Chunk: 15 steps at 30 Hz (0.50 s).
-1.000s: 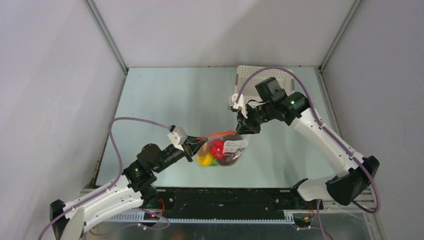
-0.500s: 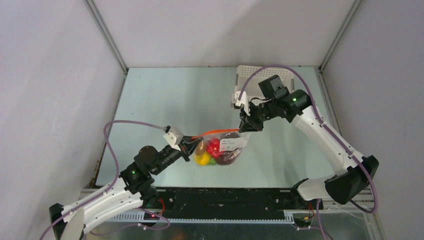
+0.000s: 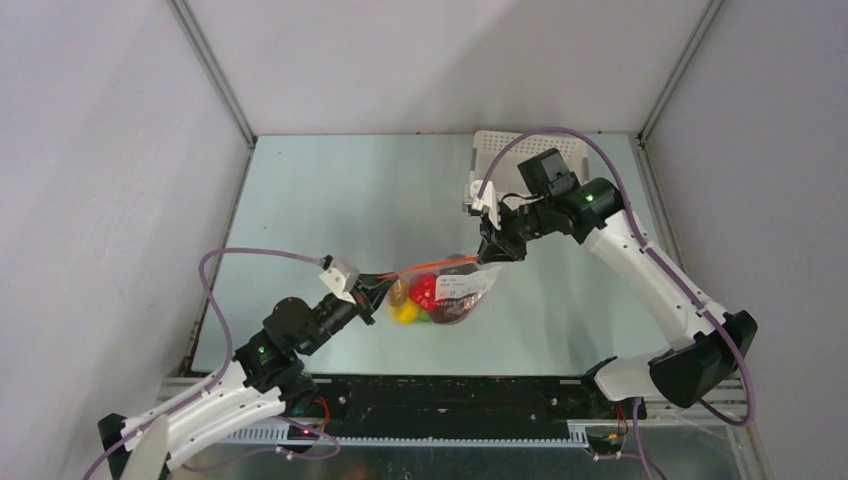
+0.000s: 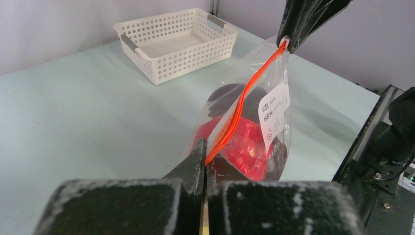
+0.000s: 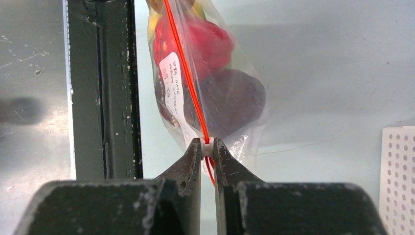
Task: Place the food in the zip-top bag and seal the zipper
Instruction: Zip the zipper food storage bag at the center of the board.
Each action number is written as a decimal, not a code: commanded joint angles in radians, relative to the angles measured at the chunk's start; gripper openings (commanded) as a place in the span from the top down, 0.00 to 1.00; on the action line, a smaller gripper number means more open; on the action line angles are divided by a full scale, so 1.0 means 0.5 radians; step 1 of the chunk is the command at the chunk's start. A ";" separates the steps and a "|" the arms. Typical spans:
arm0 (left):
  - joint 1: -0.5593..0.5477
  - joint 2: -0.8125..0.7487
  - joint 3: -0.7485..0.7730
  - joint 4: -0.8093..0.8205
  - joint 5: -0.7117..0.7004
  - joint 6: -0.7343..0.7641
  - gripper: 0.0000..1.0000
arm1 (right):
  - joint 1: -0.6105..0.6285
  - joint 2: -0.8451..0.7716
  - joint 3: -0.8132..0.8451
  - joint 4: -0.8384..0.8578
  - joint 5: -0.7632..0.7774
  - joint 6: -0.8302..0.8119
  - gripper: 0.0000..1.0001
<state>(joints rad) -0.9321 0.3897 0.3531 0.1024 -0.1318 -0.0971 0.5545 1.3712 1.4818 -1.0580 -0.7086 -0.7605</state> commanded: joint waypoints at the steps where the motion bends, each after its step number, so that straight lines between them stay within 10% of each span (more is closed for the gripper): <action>1: 0.019 -0.098 0.000 -0.014 -0.271 0.052 1.00 | -0.073 -0.015 0.079 -0.077 0.196 -0.014 1.00; 15: 0.020 -0.172 -0.004 -0.024 -0.227 0.054 1.00 | -0.145 0.016 0.098 -0.138 0.437 0.020 1.00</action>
<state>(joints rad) -0.9337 0.3138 0.3420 0.0532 -0.1776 -0.0967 0.5209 1.3773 1.4837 -1.0733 -0.6304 -0.7536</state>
